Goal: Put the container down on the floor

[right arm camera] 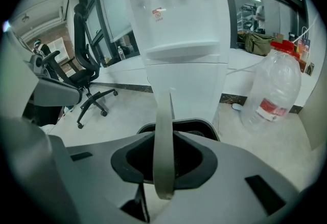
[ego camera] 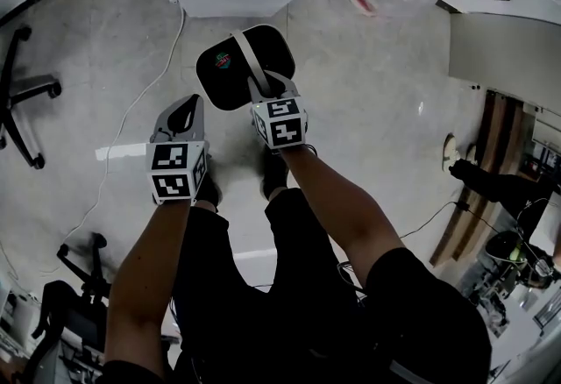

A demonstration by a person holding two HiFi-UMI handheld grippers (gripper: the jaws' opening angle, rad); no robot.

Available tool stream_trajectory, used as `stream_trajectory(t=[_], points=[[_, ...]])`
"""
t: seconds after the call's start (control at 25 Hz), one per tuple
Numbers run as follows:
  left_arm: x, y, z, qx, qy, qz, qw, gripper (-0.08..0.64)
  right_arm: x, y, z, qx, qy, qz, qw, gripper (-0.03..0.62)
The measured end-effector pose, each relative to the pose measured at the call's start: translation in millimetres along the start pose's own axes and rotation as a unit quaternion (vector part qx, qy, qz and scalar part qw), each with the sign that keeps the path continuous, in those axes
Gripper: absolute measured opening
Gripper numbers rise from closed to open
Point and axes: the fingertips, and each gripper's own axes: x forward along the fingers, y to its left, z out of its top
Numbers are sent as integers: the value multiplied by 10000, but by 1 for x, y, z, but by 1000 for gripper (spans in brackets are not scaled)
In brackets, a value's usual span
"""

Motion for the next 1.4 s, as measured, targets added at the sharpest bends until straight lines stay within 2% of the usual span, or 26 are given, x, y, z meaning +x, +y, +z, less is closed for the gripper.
stream_trajectory(t=[0.24,0.48,0.8,0.92,1.2,1.4], points=[[1,-5,-1,19,35,-59,10000,11,-3,2,-7,-176,217,-12,9996,86],[-8,-14,-14,-8,272,-107,9996,11,-4,3,-9,-159,355,-23,9992,86],[-21,-10,-38,-140,463,193,9986,11,-3,6,-11,-234,542,111,9982,87],[-25,-12,-41,-187,491,192,9984,11,-6,8,-19,-223,658,168,9974,139],[-33,-14,-28,-156,460,281,9984,11,-24,9,-19,-277,716,164,9969,165],[-46,-25,-11,-192,355,163,9991,11,-48,6,-9,-261,703,113,9971,169]])
